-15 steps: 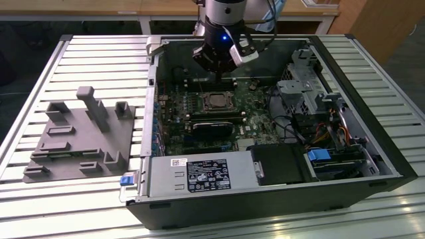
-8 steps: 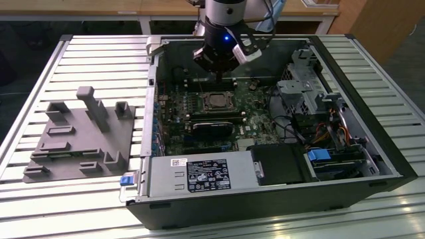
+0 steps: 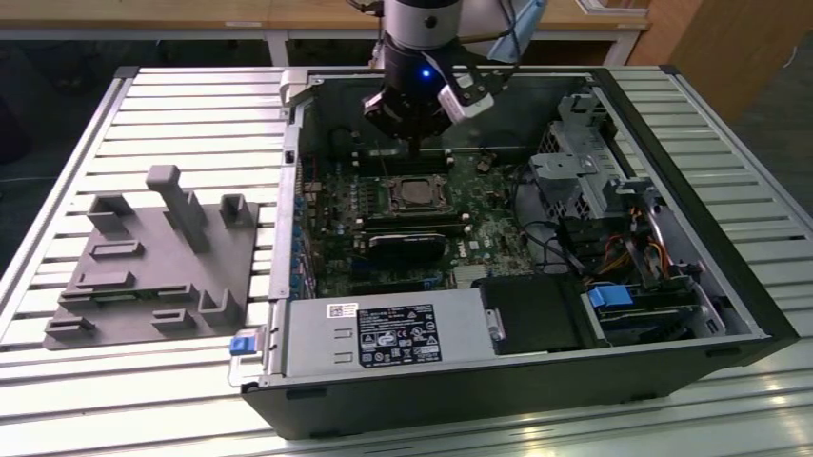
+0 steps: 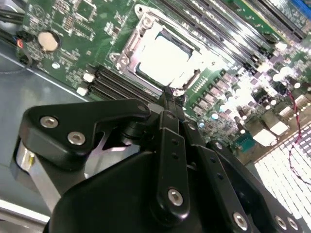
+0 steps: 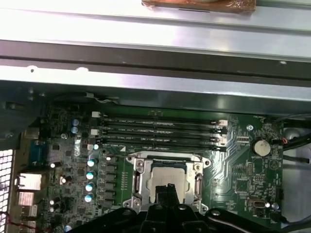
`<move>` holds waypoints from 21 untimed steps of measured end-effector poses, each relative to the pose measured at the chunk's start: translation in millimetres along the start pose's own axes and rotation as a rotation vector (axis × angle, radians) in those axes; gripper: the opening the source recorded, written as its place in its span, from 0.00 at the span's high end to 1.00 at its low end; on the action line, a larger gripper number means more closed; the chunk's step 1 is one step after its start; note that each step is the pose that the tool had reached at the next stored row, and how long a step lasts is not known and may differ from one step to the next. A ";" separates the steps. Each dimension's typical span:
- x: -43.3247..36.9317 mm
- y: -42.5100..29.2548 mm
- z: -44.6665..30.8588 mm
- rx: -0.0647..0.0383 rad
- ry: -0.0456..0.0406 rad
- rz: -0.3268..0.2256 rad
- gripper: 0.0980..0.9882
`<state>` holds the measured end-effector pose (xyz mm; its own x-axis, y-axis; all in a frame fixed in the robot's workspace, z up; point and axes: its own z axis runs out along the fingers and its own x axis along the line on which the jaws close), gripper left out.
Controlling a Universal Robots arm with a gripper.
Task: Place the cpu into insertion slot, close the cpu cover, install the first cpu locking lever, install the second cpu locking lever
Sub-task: 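Install the first cpu locking lever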
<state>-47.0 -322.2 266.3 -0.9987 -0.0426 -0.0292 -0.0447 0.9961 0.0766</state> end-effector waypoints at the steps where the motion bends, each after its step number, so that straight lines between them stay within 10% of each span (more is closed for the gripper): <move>1: 1.8 0.2 0.1 0.000 -0.0002 0.000 0.99; 21: 38.1 4.6 3.4 0.013 0.0000 0.006 0.99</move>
<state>-85.2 -318.9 262.2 -0.9989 -0.0369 -0.0288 -0.0386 0.9972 0.0636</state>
